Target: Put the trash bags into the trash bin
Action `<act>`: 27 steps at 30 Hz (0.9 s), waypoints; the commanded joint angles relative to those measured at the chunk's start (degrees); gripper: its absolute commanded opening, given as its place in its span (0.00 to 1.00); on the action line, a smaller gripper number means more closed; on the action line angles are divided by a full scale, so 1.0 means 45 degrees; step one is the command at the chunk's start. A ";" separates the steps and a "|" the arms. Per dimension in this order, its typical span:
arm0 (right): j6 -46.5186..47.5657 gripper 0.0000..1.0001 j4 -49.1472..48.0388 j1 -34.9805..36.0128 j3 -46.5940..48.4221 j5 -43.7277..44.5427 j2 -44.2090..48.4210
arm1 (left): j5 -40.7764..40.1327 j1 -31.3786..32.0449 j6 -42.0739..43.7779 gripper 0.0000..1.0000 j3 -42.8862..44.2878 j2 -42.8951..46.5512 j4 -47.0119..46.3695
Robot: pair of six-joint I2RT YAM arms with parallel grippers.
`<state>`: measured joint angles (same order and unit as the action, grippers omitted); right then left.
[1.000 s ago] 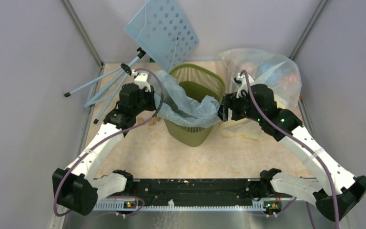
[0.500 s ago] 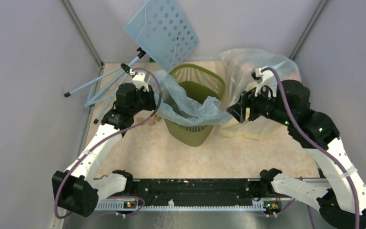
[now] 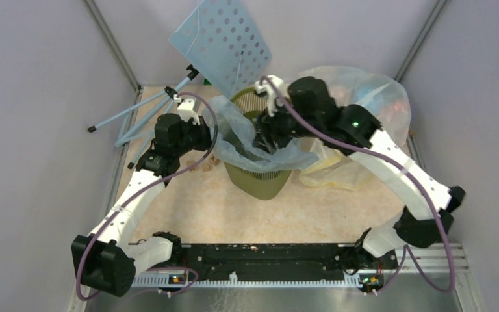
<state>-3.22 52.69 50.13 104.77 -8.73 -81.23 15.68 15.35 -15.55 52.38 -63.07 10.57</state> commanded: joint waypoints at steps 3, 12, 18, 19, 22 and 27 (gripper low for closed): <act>0.0658 0.56 0.1221 0.1515 0.2947 0.2692 -0.2512 | 0.0068 -0.0131 -0.0370 0.00 -0.0389 0.0610 -0.0468; 0.0658 0.35 0.1448 0.1800 0.2865 0.3313 -0.3791 | -0.0030 -0.0170 -0.0363 0.00 -0.0605 0.0722 -0.0337; 0.0658 0.00 0.1257 0.1400 0.3314 0.4768 -0.3863 | -0.0164 -0.0207 -0.0157 0.00 -0.0405 0.0475 -0.0278; 0.0626 0.00 0.1246 0.1055 0.3497 0.4579 -0.3887 | -0.0191 -0.0209 -0.0113 0.00 -0.0341 0.0418 -0.0246; 0.0481 0.00 0.1140 -0.0221 0.4049 0.3854 -0.4003 | -0.0177 -0.0238 0.0024 0.00 -0.0110 0.0222 -0.0173; 0.0541 0.00 0.0977 -0.1944 0.5115 0.2407 -0.4654 | 0.0018 -0.0386 0.0369 0.00 0.0382 -0.0092 0.0070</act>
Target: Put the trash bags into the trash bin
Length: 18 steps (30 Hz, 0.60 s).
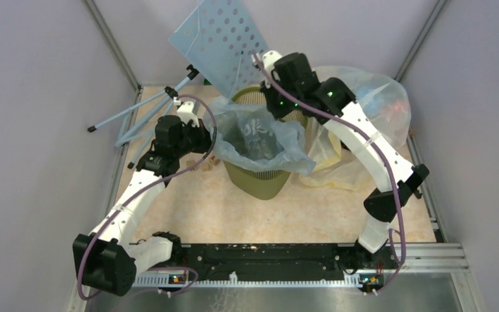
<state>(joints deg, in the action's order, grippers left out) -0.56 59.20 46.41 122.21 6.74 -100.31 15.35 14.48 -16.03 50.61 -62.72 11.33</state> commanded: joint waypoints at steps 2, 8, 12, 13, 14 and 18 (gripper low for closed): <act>-0.0057 0.00 -0.0359 -0.1759 0.1909 -0.1436 -0.0894 | 0.0169 -0.0280 0.0629 0.00 0.0992 -0.0336 0.0046; -0.0150 0.00 -0.0246 -0.3160 0.3830 -0.2846 -0.2337 | 0.0598 -0.0656 0.0648 0.00 0.1278 -0.0639 -0.0012; -0.0378 0.00 -0.0242 -0.3707 0.4586 -0.3352 -0.3288 | 0.1363 -0.1018 0.0404 0.00 0.1402 -0.1148 -0.0223; -0.0464 0.00 -0.0445 -0.3823 0.4573 -0.3422 -0.3413 | 0.1572 -0.1114 0.0341 0.00 0.1472 -0.1332 -0.0203; -0.0562 0.00 -0.0683 -0.3880 0.4496 -0.3458 -0.3504 | 0.1769 -0.1226 0.0279 0.00 0.1554 -0.1538 -0.0203; -0.1104 0.00 -0.1565 -0.4200 0.4394 -0.3827 -0.3765 | 0.2641 -0.1679 0.0096 0.00 0.2051 -0.2277 -0.0193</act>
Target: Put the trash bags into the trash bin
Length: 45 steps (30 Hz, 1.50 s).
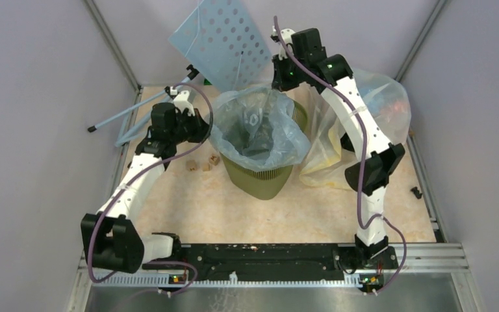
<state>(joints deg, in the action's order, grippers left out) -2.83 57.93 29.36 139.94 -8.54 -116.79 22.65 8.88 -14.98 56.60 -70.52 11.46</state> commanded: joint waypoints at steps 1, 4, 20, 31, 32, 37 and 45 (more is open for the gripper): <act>-0.0696 0.00 -0.1452 -0.0478 0.0478 -0.0562 -0.0174 | 0.1206 -0.0522 -0.0163 0.00 0.0857 -0.0684 -0.0240; -0.0886 0.00 -0.1832 -0.0652 0.0532 -0.0925 -0.0309 | 0.1627 -0.0677 -0.0152 0.00 0.1250 -0.1006 -0.0242; -0.0956 0.00 -0.1295 -0.1215 -0.0506 -0.2253 -0.1491 | 0.3961 -0.0899 -0.0667 0.00 0.1833 -0.3987 0.1389; -0.0807 0.37 -0.0390 -0.1438 0.0907 -0.0822 -0.0251 | 0.4867 -0.0900 -0.1340 0.08 0.1265 -0.3285 0.0415; -0.0774 0.42 -0.0310 -0.1446 0.0943 -0.0450 0.0039 | 0.4778 -0.0900 -0.1306 0.09 0.1270 -0.3158 0.0435; -0.0606 0.60 -0.0164 -0.1425 -0.0199 -0.0171 0.1873 | 0.4552 -0.0900 -0.1207 0.09 0.1196 -0.2802 0.0517; -0.0902 0.59 -0.0845 -0.1408 -0.4286 -0.0711 0.5366 | 0.4644 -0.0900 -0.1222 0.00 0.1114 -0.2881 0.0476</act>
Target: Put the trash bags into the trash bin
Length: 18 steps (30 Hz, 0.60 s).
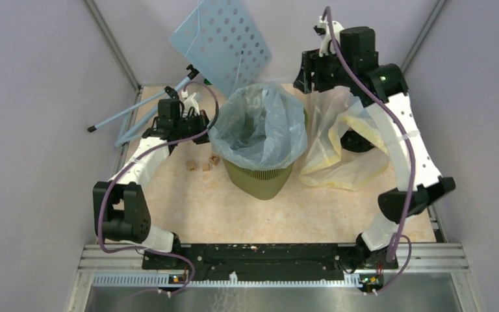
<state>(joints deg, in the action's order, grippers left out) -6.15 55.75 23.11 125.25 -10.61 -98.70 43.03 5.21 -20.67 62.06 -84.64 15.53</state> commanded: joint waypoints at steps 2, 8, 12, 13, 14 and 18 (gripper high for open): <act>-0.0226 0.55 -0.0306 -0.0019 -0.1579 -0.0685 0.1849 | 0.0093 -0.0084 0.0061 0.00 -0.0119 0.0286 -0.0433; -0.0457 0.49 0.0075 0.0089 -0.2994 -0.1628 0.2375 | 0.0104 -0.0084 0.0081 0.00 -0.0260 0.0290 -0.0451; -0.0558 0.44 -0.0263 0.0274 -0.4070 -0.2551 0.2732 | 0.0124 -0.0084 0.0071 0.00 -0.0366 0.0347 -0.0462; -0.0624 0.44 -0.0379 0.0318 -0.4311 -0.2613 0.2818 | 0.0109 -0.0092 0.0079 0.00 -0.0400 0.0361 -0.0463; -0.0659 0.43 -0.0394 0.0345 -0.4451 -0.2607 0.2871 | 0.0114 -0.0085 0.0090 0.00 -0.0436 0.0397 -0.0458; -0.0691 0.17 -0.0367 0.0391 -0.4663 -0.2435 0.3035 | 0.0068 -0.0082 0.0129 0.00 -0.0481 0.0474 -0.0441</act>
<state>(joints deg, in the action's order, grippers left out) -8.27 55.81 24.27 104.14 -20.25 -88.47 43.03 5.21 -20.67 60.62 -84.64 15.44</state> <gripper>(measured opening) 0.272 0.005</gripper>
